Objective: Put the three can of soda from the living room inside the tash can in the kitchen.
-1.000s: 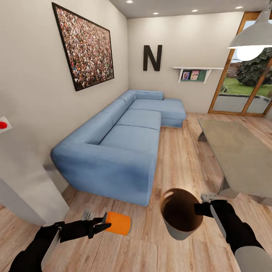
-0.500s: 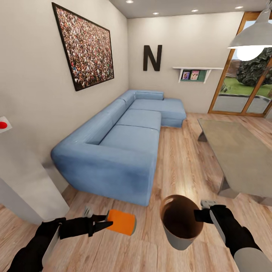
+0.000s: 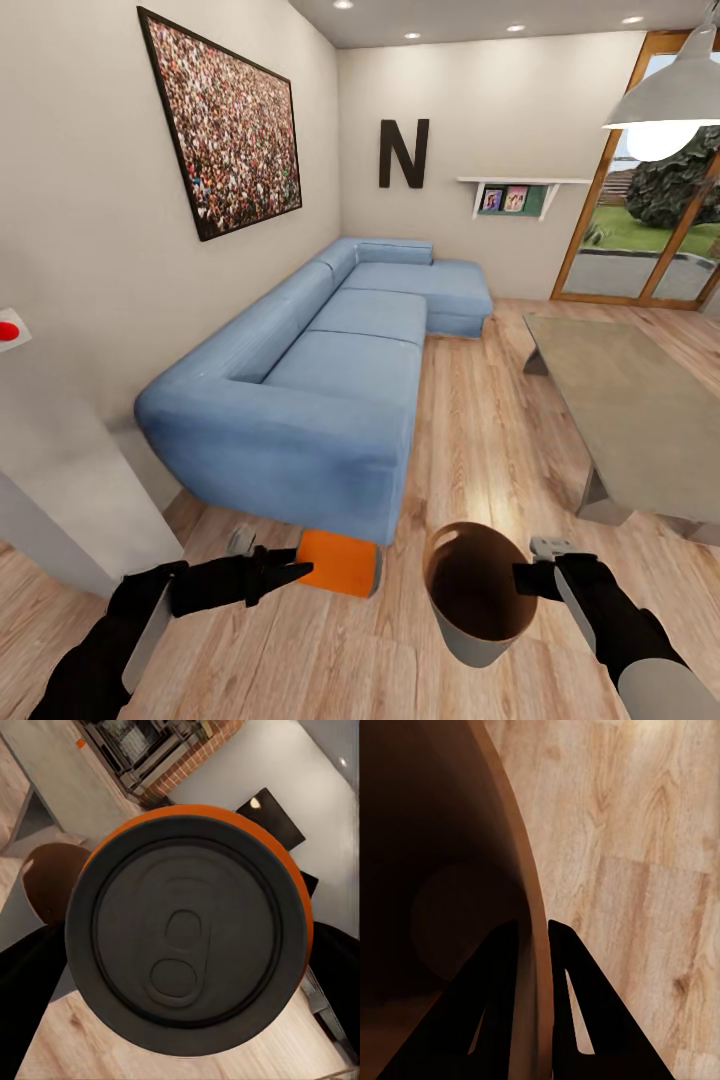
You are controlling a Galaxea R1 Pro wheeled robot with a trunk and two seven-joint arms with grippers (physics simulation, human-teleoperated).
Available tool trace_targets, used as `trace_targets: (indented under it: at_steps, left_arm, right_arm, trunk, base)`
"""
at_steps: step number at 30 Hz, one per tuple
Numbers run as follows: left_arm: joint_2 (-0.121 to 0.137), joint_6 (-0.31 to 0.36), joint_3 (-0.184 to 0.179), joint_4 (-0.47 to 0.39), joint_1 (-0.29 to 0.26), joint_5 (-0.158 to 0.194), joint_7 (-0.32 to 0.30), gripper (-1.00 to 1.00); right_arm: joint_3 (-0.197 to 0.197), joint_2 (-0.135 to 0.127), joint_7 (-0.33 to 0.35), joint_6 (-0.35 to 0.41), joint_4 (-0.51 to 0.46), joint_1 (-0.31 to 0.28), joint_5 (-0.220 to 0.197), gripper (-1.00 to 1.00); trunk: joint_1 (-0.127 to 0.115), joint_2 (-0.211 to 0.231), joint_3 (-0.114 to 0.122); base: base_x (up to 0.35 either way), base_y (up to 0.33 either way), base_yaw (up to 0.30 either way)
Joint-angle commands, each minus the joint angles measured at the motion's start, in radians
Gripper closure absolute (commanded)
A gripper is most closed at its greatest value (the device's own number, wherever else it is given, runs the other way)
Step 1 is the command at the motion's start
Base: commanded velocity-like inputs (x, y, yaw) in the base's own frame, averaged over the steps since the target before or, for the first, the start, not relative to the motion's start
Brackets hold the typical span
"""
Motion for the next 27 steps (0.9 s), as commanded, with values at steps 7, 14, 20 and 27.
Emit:
trace_targets:
  at_steps: [7,14,20,27]
  left_arm:
    - [-0.079,0.006,-0.007,-0.028,0.000,0.001,0.000,1.00]
    - [-0.096,0.061,-0.008,-0.080,0.000,0.002,0.000,1.00]
    - [-0.122,0.073,-0.022,-0.100,0.000,0.002,0.001,1.00]
    - [-0.137,0.076,-0.059,-0.103,0.000,0.002,0.002,1.00]
  right_arm:
    - [0.000,0.001,0.004,-0.001,0.004,0.000,-0.011,1.00]
    - [0.000,0.001,0.004,-0.001,0.004,0.000,-0.011,1.00]
    - [0.000,0.001,0.004,-0.001,0.004,0.000,-0.011,1.00]
    - [0.000,0.001,0.004,-0.001,0.005,0.000,-0.011,1.00]
  trunk:
    - [0.000,0.000,0.000]
    - [0.000,0.000,0.000]
    - [0.000,0.000,0.000]
    - [0.000,0.000,0.000]
  base:
    - [0.000,0.000,0.000]
    - [0.000,0.000,0.000]
    - [0.000,0.000,0.000]
    - [0.000,0.000,0.000]
